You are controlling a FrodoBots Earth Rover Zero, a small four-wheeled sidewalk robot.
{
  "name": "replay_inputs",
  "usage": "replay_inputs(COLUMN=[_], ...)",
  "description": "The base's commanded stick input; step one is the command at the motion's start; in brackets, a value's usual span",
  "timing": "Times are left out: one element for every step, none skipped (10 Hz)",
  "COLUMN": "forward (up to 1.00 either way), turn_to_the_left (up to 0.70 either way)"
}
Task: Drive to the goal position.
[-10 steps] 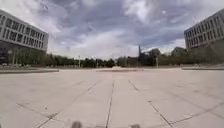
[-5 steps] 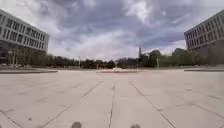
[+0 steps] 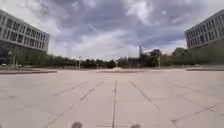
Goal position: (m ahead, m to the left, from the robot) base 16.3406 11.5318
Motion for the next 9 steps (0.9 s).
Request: replay_inputs(forward=[0.70,0.70,0.70,0.70,0.70,0.70,0.70,0.70,0.70], turn_to_the_left=[0.00,0.00,0.00,0.00,0.00,0.00,0.00,0.00,0.00])
